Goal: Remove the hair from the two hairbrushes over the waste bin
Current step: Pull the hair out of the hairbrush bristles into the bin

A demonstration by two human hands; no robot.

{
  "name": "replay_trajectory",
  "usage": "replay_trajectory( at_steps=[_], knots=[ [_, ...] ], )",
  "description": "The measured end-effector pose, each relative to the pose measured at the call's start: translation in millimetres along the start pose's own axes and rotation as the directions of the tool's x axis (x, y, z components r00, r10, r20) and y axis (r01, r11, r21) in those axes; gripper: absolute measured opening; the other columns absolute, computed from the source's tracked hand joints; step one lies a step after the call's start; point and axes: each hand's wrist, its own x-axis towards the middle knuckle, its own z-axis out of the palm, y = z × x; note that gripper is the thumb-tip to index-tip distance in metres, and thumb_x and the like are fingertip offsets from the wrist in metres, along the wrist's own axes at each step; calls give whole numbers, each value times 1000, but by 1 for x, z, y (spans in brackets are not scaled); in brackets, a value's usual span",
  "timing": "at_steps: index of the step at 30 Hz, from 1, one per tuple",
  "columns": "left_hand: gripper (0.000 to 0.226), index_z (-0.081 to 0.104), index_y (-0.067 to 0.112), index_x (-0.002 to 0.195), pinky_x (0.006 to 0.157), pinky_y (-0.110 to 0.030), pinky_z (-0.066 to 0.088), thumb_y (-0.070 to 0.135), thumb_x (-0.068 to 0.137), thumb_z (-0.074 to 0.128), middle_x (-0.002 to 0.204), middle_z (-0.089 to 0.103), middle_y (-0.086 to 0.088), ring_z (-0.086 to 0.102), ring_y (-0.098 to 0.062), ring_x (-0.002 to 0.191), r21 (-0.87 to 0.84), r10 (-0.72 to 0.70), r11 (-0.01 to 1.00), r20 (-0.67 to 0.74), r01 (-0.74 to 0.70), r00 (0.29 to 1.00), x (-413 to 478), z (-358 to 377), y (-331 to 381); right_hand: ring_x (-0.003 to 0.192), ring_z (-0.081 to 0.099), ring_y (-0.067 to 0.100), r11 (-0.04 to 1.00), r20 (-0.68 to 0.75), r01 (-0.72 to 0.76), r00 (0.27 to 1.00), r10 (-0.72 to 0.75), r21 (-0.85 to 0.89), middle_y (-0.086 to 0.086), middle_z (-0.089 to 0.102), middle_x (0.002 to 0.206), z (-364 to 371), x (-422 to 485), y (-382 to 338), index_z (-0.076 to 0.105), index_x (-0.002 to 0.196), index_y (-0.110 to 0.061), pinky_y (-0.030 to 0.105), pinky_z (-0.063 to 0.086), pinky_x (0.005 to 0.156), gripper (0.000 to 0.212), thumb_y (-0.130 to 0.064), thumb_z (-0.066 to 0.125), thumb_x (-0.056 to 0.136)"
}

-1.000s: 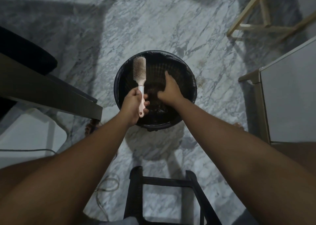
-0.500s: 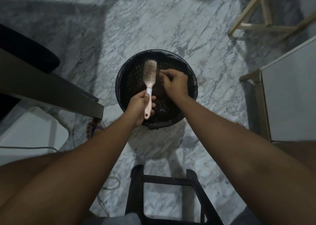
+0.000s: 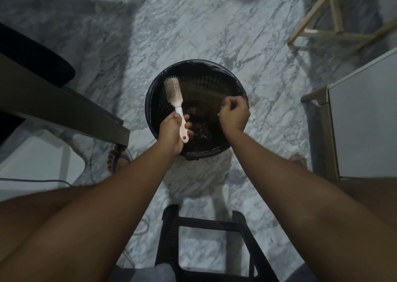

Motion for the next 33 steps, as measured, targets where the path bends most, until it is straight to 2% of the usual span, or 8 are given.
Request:
replay_trajectory(
  at_steps=[4, 7, 10, 14, 17, 23, 26, 33],
  knots=[
    [28, 55, 14, 124, 46, -24, 39, 10, 103, 36, 97, 55, -6, 46, -11, 59, 87, 12, 996, 51, -17, 999, -5, -3, 1, 109, 64, 34, 848, 413, 26, 881, 231, -529, 17, 69, 113, -8, -11, -1, 68, 110, -3, 33, 51, 98, 29, -10, 65, 83],
    [28, 54, 17, 126, 45, -24, 40, 12, 105, 36, 99, 58, -8, 47, -13, 60, 150, 5, 989, 77, -17, 997, -9, -3, -1, 127, 53, 33, 911, 477, 80, 868, 136, -404, 18, 57, 135, -5, -19, -16, 46, 141, -5, 34, 43, 104, 61, -13, 62, 83],
    [36, 52, 19, 136, 46, -24, 40, 15, 105, 34, 100, 61, -7, 49, -13, 58, 175, -27, 985, 98, 10, 995, -9, -5, -3, 129, 51, 20, 990, 444, 61, 896, 1, -125, 9, 48, 147, 2, -20, -31, 31, 153, -17, 28, 40, 105, 68, -18, 57, 91],
    [34, 56, 25, 129, 48, -26, 40, 15, 105, 35, 100, 61, -8, 49, -13, 58, 216, -23, 976, 141, -8, 990, -12, -4, -3, 107, 61, 2, 987, 433, 161, 889, -151, 13, -4, 65, 125, 8, -15, -46, 54, 139, -21, 13, 48, 91, 52, -30, 68, 89],
    [28, 60, 23, 115, 46, -25, 38, 14, 105, 35, 95, 56, -7, 46, -12, 57, 171, -5, 985, 121, -16, 993, -12, -2, -2, 85, 66, 1, 968, 376, 248, 902, -213, -46, -5, 75, 94, 8, -10, -49, 76, 101, -15, 12, 52, 77, 17, -24, 70, 89],
    [28, 57, 18, 105, 44, -21, 34, 12, 105, 30, 79, 52, -1, 41, -9, 52, 0, 55, 998, 62, -56, 997, -6, -1, 3, 82, 65, 16, 948, 300, 179, 949, -97, -262, 7, 72, 90, 2, -8, -30, 73, 90, -8, 21, 45, 74, 14, -14, 61, 93],
    [27, 56, 17, 110, 44, -21, 34, 10, 104, 30, 77, 53, 0, 41, -9, 52, -18, 68, 998, 61, -67, 996, -5, -1, 5, 87, 66, 27, 859, 397, 146, 915, 71, -491, 13, 69, 95, -1, -7, -9, 69, 91, -7, 31, 51, 77, 13, -11, 57, 93],
    [28, 58, 17, 113, 46, -22, 34, 10, 104, 33, 83, 54, -2, 42, -10, 54, 12, 67, 998, 50, -68, 996, -9, -5, 2, 113, 61, 39, 459, 593, 440, 758, 271, -772, 21, 61, 124, -5, -12, -17, 60, 123, -1, 46, 50, 96, 30, -6, 46, 97]
  ],
)
